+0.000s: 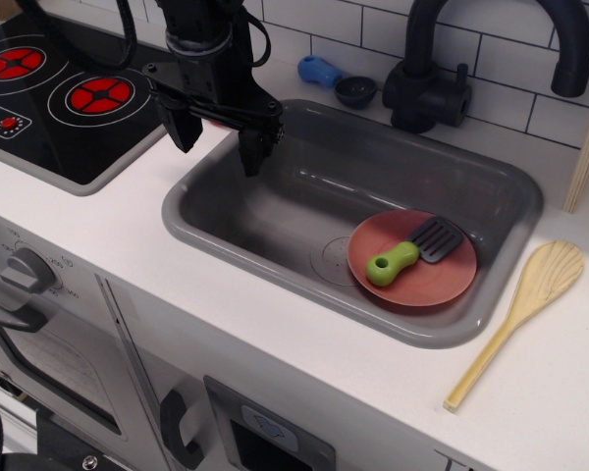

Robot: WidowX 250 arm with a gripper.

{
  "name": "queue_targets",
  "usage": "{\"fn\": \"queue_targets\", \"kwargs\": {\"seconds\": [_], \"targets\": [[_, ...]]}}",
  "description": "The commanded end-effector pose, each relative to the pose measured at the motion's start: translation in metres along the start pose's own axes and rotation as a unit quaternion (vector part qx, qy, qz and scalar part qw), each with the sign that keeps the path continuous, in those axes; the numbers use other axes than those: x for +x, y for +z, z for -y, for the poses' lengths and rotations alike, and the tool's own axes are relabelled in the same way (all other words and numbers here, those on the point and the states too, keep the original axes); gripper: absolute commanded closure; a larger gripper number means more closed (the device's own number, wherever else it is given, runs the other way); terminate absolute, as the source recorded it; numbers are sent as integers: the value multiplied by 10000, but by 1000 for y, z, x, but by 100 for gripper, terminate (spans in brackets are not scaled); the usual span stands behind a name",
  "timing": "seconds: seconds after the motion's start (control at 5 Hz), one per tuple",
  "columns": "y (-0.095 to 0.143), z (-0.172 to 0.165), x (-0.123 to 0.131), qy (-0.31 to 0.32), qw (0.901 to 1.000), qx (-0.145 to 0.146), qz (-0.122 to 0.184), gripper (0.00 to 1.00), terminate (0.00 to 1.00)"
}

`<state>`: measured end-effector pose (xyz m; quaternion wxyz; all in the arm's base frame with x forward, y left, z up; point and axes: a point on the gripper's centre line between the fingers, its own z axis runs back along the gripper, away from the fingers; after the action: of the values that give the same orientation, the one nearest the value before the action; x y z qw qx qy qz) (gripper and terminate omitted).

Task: Take spatula off plate sink

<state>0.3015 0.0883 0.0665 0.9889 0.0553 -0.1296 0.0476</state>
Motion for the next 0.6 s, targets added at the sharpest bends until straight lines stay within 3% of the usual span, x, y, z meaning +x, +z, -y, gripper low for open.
{"fn": "queue_targets", "kwargs": {"seconds": [0.0,0.4], "targets": [[0,0,0,0,10000,0,0,0,0],[-5,58,3,-957,9949,-262,-154,0,0]]}}
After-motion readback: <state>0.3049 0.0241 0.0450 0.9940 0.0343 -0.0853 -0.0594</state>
